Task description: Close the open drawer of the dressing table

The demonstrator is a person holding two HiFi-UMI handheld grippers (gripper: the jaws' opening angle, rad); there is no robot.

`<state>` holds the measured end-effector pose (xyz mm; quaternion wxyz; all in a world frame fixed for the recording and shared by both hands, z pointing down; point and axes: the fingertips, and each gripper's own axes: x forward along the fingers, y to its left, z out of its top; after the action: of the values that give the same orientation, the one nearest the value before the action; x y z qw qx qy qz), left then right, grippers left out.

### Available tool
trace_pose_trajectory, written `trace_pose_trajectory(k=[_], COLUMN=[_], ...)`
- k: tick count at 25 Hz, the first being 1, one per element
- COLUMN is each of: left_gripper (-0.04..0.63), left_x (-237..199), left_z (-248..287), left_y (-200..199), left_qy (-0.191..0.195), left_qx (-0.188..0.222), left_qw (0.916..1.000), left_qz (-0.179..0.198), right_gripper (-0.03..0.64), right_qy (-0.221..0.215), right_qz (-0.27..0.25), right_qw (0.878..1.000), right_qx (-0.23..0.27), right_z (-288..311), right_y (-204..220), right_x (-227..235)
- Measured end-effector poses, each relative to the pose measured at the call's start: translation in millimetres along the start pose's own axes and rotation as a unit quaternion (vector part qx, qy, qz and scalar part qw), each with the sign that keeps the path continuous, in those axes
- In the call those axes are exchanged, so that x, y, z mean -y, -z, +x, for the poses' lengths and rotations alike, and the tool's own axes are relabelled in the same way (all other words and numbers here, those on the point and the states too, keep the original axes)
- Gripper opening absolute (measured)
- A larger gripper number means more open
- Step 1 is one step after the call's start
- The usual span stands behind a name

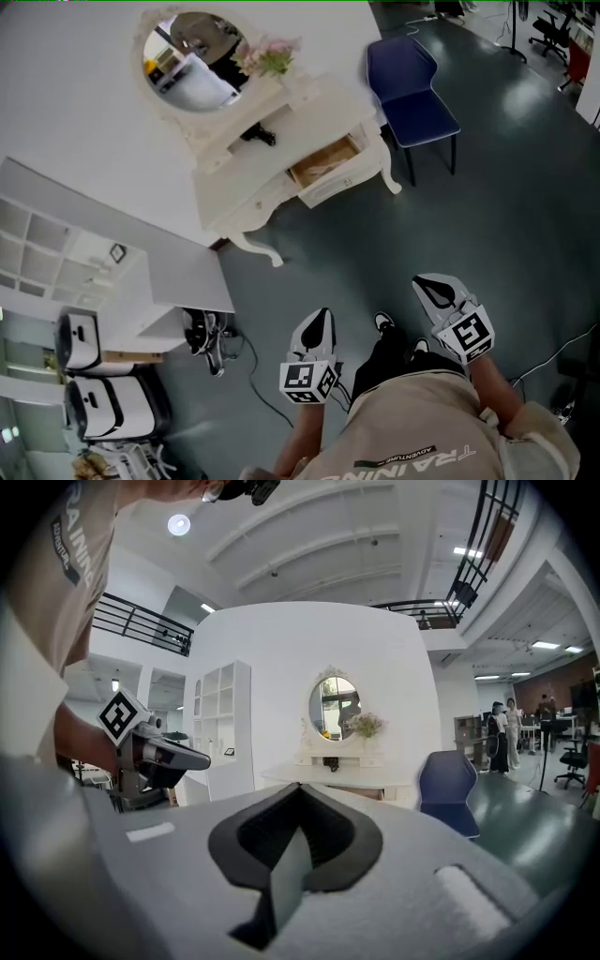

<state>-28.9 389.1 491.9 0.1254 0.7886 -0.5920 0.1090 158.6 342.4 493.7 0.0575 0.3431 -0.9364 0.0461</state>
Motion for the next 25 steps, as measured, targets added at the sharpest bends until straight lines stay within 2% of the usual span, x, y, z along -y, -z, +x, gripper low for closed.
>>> trace_pose_trajectory(k=[8,12,18,25], left_gripper=[0.018,0.018,0.018,0.017], left_x=[-23,-38,-80,-115], left_z=[61,104,154,205], left_y=[-13,-41,-57,-77], left_qy=[0.027,0.046,0.052,0.074], left_qx=[0.0,0.022,0.023,0.028], left_qw=[0.9995,0.9987,0.9982,0.9968], left_qz=[-0.014,-0.009,-0.019,-0.012], right_gripper=[0.002,0.003,0.003,0.003], right_qy=[0.016,0.024,0.028,0.052], right_qz=[0.005,-0.015,-0.04,-0.052], right_qw=[1.0,0.999,0.999,0.997], right_qx=[-0.025,-0.028,-0.022,-0.027], right_z=[37,71,128,170], right_y=[1,-17,-50,-63], right_x=[33,61,89,114])
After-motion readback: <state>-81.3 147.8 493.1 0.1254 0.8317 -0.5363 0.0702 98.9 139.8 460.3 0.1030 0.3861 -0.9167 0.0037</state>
